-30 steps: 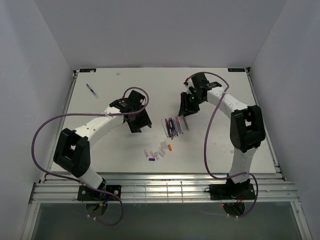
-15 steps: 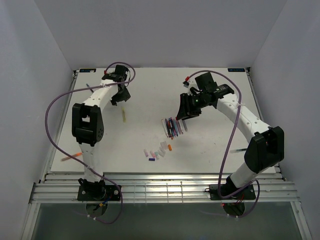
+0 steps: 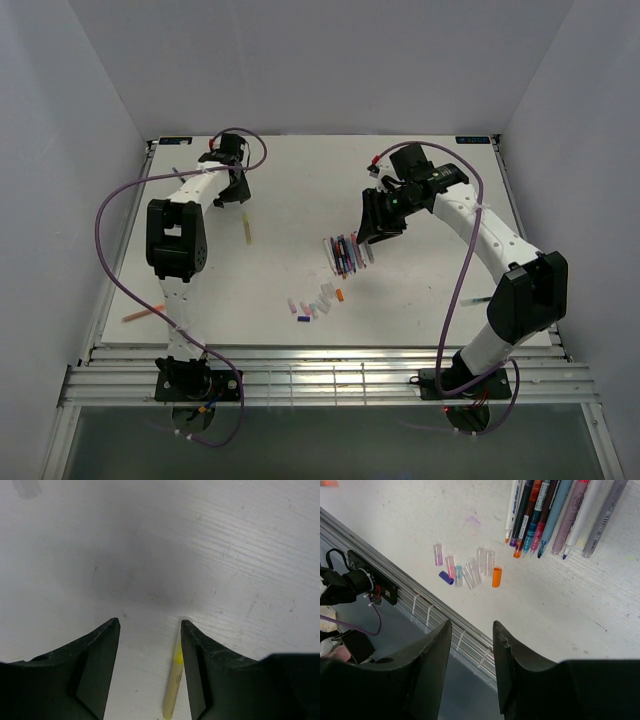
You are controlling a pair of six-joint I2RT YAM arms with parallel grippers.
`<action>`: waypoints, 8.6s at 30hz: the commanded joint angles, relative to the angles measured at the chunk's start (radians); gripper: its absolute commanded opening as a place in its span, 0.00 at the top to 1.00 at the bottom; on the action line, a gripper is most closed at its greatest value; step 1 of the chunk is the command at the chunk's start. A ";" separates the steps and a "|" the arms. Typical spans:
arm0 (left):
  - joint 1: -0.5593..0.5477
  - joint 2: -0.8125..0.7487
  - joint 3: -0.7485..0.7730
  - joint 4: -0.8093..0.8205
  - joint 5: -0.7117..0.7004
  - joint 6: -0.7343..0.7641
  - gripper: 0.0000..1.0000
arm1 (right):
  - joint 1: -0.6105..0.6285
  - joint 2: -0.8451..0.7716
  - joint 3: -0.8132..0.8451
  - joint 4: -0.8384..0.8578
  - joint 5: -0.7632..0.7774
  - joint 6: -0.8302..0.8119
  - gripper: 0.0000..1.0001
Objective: Open the pen caps
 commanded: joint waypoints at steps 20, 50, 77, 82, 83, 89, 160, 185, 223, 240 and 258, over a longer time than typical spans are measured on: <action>0.000 -0.150 -0.235 0.204 0.189 -0.007 0.37 | -0.004 0.004 -0.002 0.000 0.004 0.038 0.55; -0.282 -0.540 -0.649 0.336 0.834 0.337 0.35 | 0.006 -0.019 -0.120 0.061 -0.060 0.041 0.55; -0.508 -0.491 -0.693 0.283 0.513 0.397 0.41 | 0.007 -0.012 -0.129 0.066 -0.054 0.022 0.55; -0.526 -0.477 -0.696 0.288 0.479 0.397 0.41 | 0.006 -0.012 -0.134 0.066 -0.053 0.019 0.55; -0.528 -0.469 -0.696 0.290 0.479 0.397 0.42 | 0.006 -0.012 -0.135 0.067 -0.053 0.021 0.55; -0.546 -0.440 -0.696 0.297 0.467 0.397 0.42 | 0.006 -0.015 -0.134 0.068 -0.050 0.024 0.55; -0.316 -0.457 -0.306 0.348 0.720 -0.446 1.00 | 0.030 0.133 0.026 0.221 -0.255 0.076 0.46; -0.313 -0.422 -0.157 0.069 0.568 -0.592 1.00 | 0.166 0.223 0.136 0.128 0.153 0.037 0.92; -0.200 -0.687 -0.621 -0.068 0.455 -0.299 1.00 | 0.190 0.362 0.135 0.224 0.064 -0.033 0.92; -0.307 -0.710 -0.894 0.015 0.568 -0.328 1.00 | 0.222 0.498 0.168 0.279 0.140 -0.031 0.84; -0.318 -0.623 -0.928 0.087 0.551 -0.328 0.83 | 0.225 0.593 0.242 0.253 0.156 -0.039 0.69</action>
